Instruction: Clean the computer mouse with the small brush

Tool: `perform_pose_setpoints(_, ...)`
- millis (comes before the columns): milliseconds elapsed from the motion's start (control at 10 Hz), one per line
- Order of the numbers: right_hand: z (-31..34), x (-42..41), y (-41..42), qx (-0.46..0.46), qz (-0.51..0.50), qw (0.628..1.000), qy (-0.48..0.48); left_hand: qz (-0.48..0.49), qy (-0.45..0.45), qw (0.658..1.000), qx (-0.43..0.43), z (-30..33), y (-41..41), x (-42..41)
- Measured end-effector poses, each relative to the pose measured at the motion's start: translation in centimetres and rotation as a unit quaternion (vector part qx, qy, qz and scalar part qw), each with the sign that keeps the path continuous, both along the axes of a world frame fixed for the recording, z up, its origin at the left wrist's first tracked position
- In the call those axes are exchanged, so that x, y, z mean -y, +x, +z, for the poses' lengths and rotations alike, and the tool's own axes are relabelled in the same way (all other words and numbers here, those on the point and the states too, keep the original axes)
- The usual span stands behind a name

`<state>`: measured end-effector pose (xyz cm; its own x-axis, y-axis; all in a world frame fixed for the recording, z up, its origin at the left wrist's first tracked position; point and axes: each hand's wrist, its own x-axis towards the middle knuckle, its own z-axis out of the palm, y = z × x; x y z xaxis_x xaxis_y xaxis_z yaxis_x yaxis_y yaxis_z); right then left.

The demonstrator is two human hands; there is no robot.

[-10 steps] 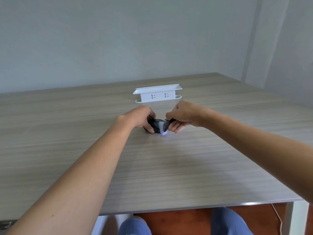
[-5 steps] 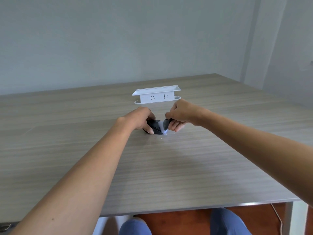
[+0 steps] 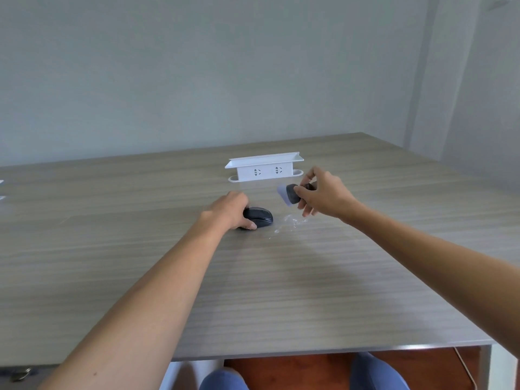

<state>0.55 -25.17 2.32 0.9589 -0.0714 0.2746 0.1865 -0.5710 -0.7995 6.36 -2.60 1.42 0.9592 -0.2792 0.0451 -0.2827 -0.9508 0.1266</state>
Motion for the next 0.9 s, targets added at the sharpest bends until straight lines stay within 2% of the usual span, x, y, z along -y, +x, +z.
perform_pose_setpoints(200,-1.8,1.8,-0.4,0.064,-0.046,0.993,-0.087,0.04,-0.004,0.999,0.025,-0.4,-1.1,-0.4)
perform_pose_setpoints(500,-5.2,3.4,-1.6,0.101,-0.091,0.969,-0.208,0.06,-0.036,0.995,0.066,-1.3,-1.9,-0.5)
perform_pose_setpoints(700,-6.2,3.5,-2.0,0.066,-0.096,0.961,-0.251,0.065,-0.049,0.994,0.069,-1.3,-2.4,0.0)
perform_pose_setpoints(800,-5.9,3.7,-2.0,0.07,-0.084,0.954,-0.278,0.072,-0.093,0.99,0.074,-0.9,-2.3,-0.2)
perform_pose_setpoints(900,-5.2,4.2,-1.9,0.057,-0.091,0.974,-0.199,0.086,-0.185,0.976,0.076,0.1,-1.9,-1.0)
